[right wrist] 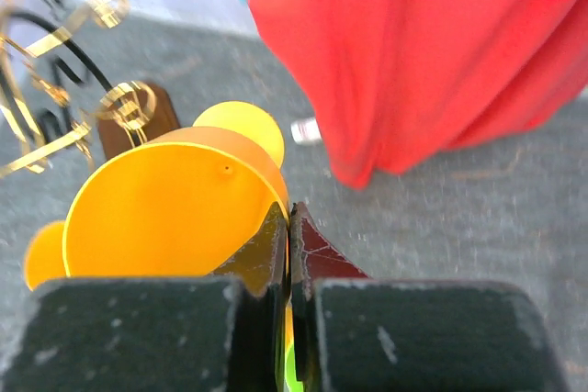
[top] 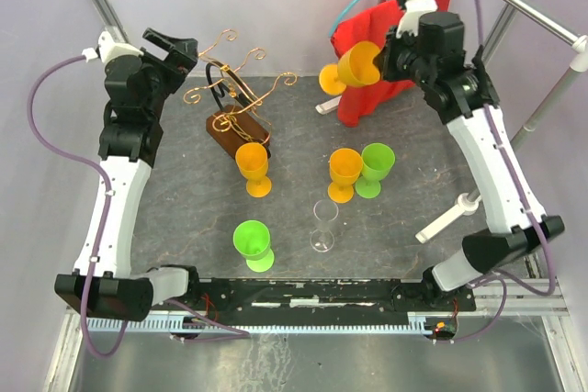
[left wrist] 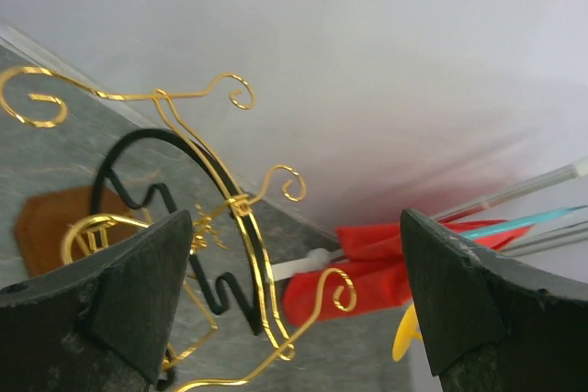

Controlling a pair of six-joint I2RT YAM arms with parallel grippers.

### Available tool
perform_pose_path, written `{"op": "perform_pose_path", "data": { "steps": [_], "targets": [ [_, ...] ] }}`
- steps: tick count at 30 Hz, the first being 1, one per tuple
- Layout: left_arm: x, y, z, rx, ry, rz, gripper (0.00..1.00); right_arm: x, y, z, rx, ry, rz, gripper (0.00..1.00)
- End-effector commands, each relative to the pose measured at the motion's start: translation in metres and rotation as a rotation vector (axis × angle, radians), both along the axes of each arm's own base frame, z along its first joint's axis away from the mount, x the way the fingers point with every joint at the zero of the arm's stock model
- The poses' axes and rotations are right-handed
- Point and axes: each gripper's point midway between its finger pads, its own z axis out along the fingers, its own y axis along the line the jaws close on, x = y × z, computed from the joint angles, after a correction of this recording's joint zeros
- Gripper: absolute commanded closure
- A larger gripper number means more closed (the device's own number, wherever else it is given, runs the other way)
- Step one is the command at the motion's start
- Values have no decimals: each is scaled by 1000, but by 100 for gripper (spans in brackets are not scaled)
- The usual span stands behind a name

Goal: Place the wine glass upside down on the wine glass rack
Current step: Pick up the wine glass at the center of the board, then turn the wine glass upside down at the wine rack.

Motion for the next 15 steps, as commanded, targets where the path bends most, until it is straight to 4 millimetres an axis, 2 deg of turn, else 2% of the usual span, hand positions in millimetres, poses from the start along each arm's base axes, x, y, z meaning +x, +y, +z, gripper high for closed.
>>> {"op": "perform_pose_path", "data": {
  "steps": [1, 5, 8, 15],
  "targets": [
    [-9, -11, 28, -314, -132, -24, 1, -9, 12, 99, 186, -321, 41, 99],
    [-6, -18, 32, -511, -149, -46, 1, -3, 28, 136, 294, -499, 63, 99],
    [-4, -25, 39, -619, -152, -76, 1, 7, 44, 152, 365, -579, 68, 99],
    [-11, -34, 58, -770, -193, -113, 1, 20, 111, 160, 417, -749, 161, 99]
  ]
}}
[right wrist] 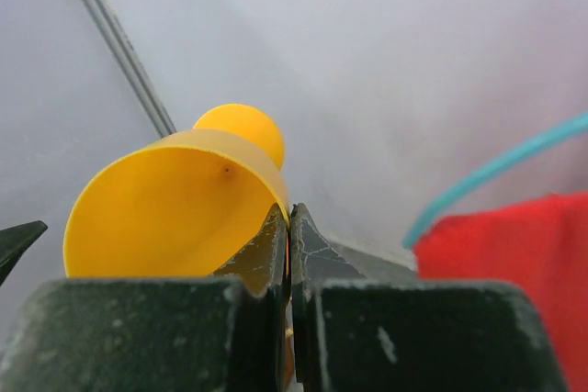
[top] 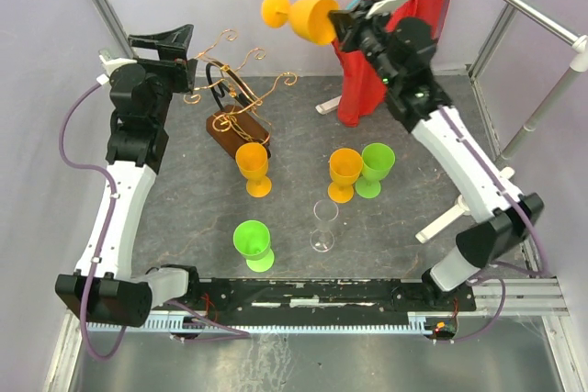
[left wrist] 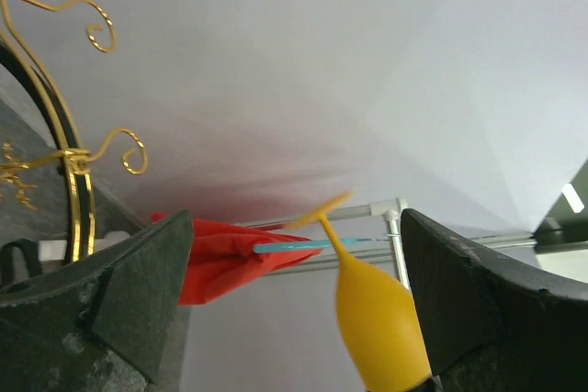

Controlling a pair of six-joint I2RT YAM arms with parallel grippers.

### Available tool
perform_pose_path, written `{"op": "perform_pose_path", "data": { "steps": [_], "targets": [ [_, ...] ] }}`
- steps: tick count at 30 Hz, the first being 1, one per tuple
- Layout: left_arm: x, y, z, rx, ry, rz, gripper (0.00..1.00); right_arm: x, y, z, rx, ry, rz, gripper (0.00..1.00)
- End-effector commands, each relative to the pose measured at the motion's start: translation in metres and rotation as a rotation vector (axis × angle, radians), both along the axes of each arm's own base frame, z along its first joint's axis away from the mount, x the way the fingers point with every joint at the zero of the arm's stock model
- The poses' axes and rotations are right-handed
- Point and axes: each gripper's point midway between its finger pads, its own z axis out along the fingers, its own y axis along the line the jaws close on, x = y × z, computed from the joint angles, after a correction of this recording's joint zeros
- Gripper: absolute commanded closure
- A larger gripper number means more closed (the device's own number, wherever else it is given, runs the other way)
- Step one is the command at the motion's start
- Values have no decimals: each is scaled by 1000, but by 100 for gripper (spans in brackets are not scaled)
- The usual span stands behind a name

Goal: Place the wine glass upside down on the wine glass rack
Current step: Turn the wine glass upside down at the wine rack.

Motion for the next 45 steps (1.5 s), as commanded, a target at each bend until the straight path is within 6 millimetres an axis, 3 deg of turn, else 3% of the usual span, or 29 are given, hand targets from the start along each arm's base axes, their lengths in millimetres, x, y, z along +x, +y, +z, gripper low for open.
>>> {"op": "perform_pose_path", "data": {
  "steps": [1, 10, 22, 30, 36, 41, 45],
  "targets": [
    [-11, -10, 35, -175, -95, -48, 1, -3, 40, 36, 76, -236, 31, 99],
    [-18, -25, 23, -228, -66, -97, 1, -17, 115, 30, 84, -338, 159, 99],
    [-17, -22, -2, -270, -20, -76, 10, -47, 175, 6, 14, -325, 308, 99],
    [-16, -17, -7, -290, -25, -50, 24, -63, 189, -12, -55, -318, 315, 99],
    [-16, -14, -6, -295, -33, -33, 38, -68, 188, -21, -78, -307, 313, 99],
    [-15, -15, -9, -300, -27, -39, 56, -71, 190, -26, -86, -301, 312, 99],
    [-15, -16, -12, -304, -19, -41, 62, -72, 188, -25, -91, -307, 296, 99]
  ]
}}
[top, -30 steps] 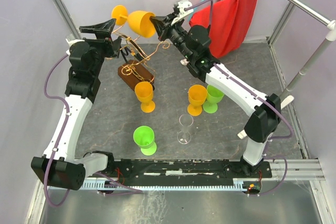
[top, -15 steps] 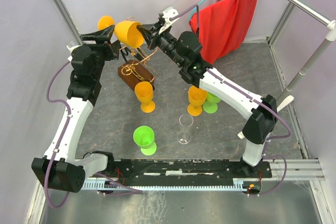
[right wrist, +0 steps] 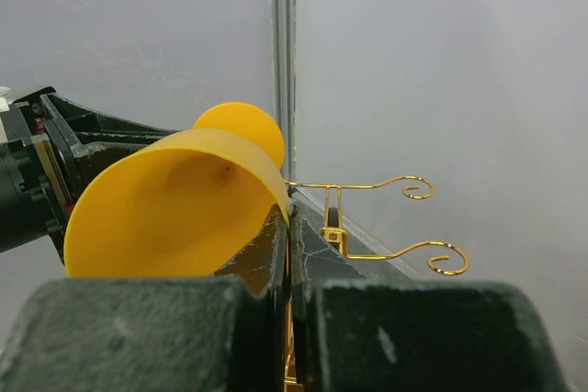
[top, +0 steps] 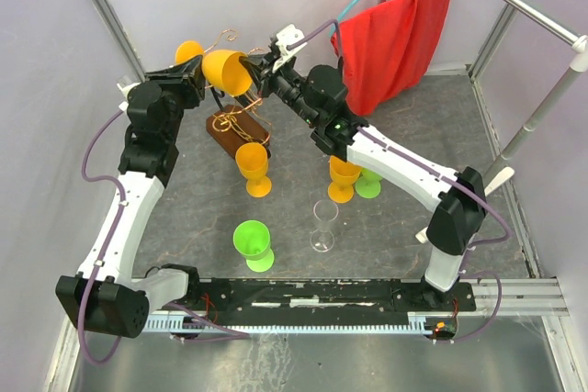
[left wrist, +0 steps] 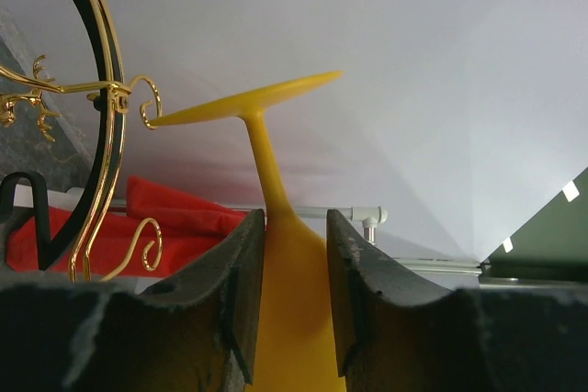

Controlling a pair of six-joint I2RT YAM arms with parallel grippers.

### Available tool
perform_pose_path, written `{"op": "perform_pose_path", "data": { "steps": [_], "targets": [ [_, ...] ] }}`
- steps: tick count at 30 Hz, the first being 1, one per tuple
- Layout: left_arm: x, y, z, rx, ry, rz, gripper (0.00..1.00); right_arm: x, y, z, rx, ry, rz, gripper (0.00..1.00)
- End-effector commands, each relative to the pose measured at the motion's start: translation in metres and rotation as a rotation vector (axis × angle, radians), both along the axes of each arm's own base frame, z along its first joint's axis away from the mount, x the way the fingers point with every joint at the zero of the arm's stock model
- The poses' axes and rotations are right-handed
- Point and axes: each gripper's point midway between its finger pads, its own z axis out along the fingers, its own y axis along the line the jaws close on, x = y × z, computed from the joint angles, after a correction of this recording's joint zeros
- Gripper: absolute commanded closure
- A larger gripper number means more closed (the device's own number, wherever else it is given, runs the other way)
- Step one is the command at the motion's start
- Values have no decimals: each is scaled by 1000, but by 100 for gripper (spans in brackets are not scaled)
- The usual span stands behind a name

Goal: Place the wine glass upside down on the wine glass rack
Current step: Turn the wine glass upside down at the wine rack.

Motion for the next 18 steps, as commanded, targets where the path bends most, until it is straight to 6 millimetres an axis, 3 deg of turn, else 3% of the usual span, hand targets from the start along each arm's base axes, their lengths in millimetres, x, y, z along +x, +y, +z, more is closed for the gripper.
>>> {"op": "perform_pose_path", "data": {
  "steps": [1, 5, 9, 18],
  "targets": [
    [-10, -2, 26, -49, -81, -14, 63, -19, -9, 35, 49, -73, 4, 99],
    [-10, -1, 24, -53, -76, -9, 65, -24, -9, 36, 57, -82, 19, 99],
    [-9, -1, 23, -55, -69, -10, 59, -27, -10, 38, 63, -86, 33, 99],
    [-8, 0, 20, -57, -61, -4, 57, -32, -12, 42, 73, -92, 45, 99]
  ]
}}
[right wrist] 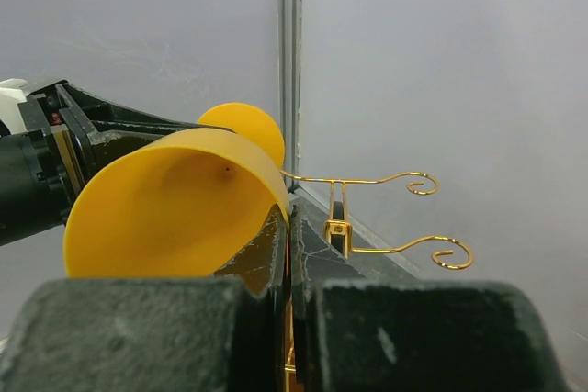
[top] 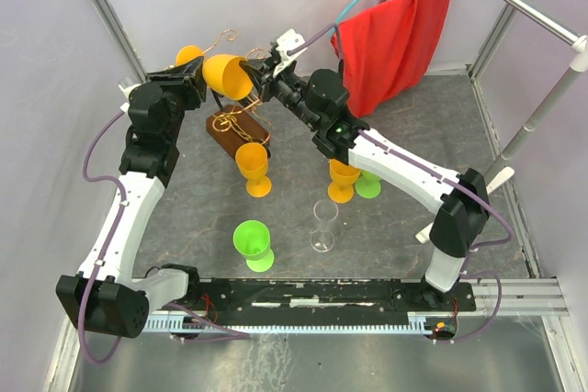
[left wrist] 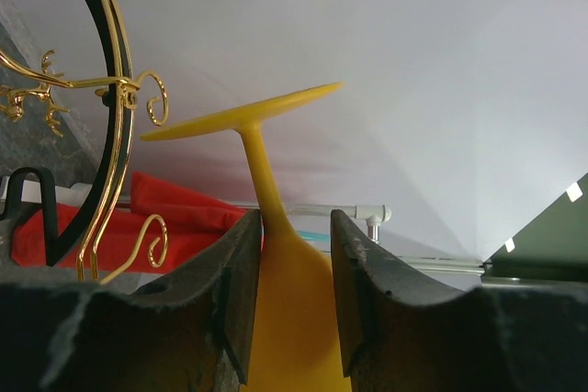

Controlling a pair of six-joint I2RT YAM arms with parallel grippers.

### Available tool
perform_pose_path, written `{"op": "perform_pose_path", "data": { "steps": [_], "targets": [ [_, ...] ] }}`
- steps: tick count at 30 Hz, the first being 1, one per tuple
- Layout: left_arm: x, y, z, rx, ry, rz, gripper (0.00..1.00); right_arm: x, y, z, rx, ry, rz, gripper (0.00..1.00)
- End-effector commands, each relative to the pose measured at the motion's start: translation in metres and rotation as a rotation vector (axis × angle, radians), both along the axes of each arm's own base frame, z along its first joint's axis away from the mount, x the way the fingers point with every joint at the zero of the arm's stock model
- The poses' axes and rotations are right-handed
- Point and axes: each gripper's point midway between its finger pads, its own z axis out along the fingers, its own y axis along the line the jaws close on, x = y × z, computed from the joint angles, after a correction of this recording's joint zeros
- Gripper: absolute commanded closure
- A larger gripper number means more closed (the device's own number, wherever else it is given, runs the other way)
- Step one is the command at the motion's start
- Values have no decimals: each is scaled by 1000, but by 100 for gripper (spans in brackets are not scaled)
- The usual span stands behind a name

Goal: Place the wine glass upside down on the wine glass rack
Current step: Turn the wine glass upside down at the wine rack.

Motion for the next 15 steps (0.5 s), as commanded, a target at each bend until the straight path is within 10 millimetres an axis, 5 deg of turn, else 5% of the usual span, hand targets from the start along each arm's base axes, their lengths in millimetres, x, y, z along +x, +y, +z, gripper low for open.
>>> {"op": "perform_pose_path", "data": {
  "steps": [1, 6, 15],
  "targets": [
    [-8, 0, 26, -57, -72, -3, 56, -26, -11, 46, 86, -80, 42, 99],
    [-8, 2, 21, -67, -60, 8, 54, -29, -16, 48, 98, -84, 41, 99],
    [-7, 3, 19, -81, -68, 15, 71, -30, -18, 50, 114, -92, 35, 99]
  ]
}}
